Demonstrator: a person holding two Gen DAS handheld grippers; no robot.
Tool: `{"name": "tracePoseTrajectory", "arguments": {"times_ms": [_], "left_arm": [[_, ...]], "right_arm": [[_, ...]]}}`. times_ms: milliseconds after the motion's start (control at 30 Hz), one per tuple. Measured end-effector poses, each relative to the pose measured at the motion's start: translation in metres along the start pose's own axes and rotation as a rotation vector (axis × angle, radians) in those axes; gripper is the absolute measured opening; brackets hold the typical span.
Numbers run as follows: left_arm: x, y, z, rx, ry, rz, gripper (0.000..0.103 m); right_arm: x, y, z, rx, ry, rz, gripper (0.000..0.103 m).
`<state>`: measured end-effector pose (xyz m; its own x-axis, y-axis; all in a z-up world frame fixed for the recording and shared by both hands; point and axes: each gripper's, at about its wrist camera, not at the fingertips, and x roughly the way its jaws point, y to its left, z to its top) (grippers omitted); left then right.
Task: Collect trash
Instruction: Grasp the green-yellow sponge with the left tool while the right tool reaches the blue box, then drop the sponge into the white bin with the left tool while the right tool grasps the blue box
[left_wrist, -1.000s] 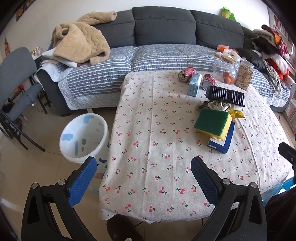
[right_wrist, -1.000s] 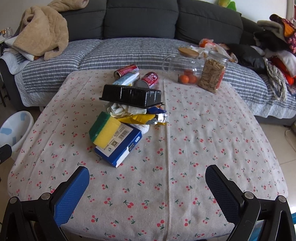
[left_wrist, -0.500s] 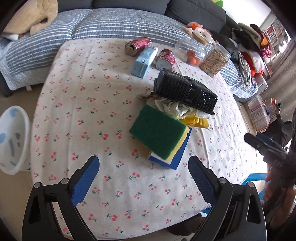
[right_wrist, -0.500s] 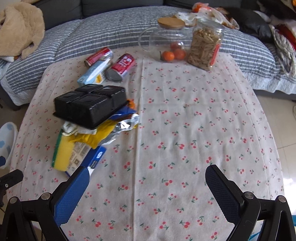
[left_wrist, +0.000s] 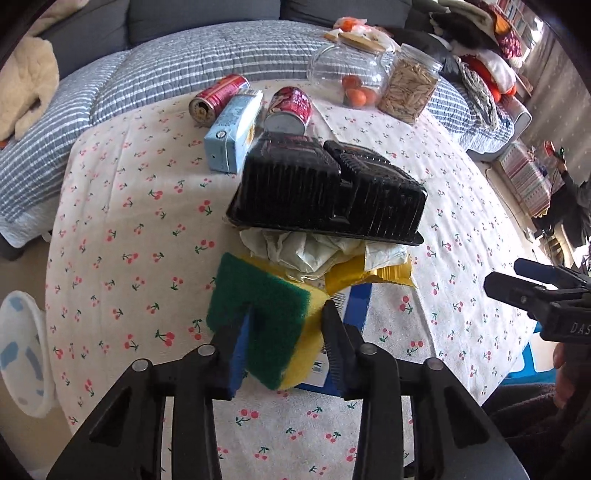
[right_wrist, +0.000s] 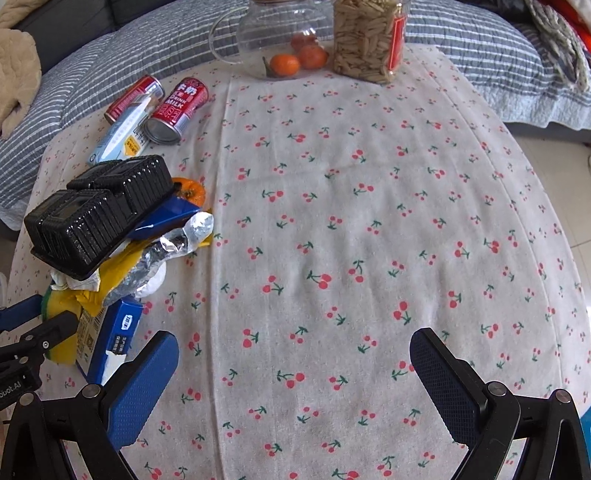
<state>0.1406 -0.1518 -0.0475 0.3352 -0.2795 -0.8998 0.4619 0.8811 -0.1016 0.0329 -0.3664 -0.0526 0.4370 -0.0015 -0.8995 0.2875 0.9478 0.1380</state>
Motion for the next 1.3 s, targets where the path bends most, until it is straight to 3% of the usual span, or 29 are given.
{"name": "tracePoseTrajectory", "arguments": {"times_ms": [233, 400, 600, 767, 967, 1000, 1067, 1133, 1300], "left_arm": [[-0.034, 0.038, -0.014, -0.063, -0.056, -0.024, 0.028], [-0.059, 0.072, -0.029, -0.11, -0.108, 0.015, 0.028], [-0.07, 0.109, -0.049, -0.163, -0.113, 0.042, 0.028], [-0.074, 0.127, -0.061, -0.192, -0.113, 0.046, 0.028], [-0.081, 0.14, -0.071, -0.21, -0.118, 0.046, 0.028], [-0.081, 0.142, -0.073, -0.213, -0.119, 0.047, 0.028], [-0.084, 0.146, -0.076, -0.22, -0.119, 0.049, 0.028], [-0.086, 0.152, -0.08, -0.228, -0.121, 0.051, 0.028], [-0.097, 0.173, -0.093, -0.253, -0.144, 0.078, 0.028]], "right_arm": [[0.01, 0.033, -0.003, -0.031, 0.041, 0.066, 0.103], [0.019, 0.07, -0.009, -0.054, 0.059, 0.106, 0.103], [0.041, 0.122, -0.022, -0.067, 0.11, 0.172, 0.103], [0.06, 0.151, -0.025, -0.048, 0.104, 0.154, 0.103], [0.078, 0.156, -0.021, 0.007, 0.094, 0.108, 0.103], [0.081, 0.156, -0.021, 0.019, 0.095, 0.105, 0.101], [0.084, 0.155, -0.022, 0.032, 0.098, 0.1, 0.084], [0.083, 0.156, -0.024, 0.021, 0.093, 0.082, 0.076], [0.07, 0.168, -0.03, -0.041, 0.092, 0.127, 0.072]]}}
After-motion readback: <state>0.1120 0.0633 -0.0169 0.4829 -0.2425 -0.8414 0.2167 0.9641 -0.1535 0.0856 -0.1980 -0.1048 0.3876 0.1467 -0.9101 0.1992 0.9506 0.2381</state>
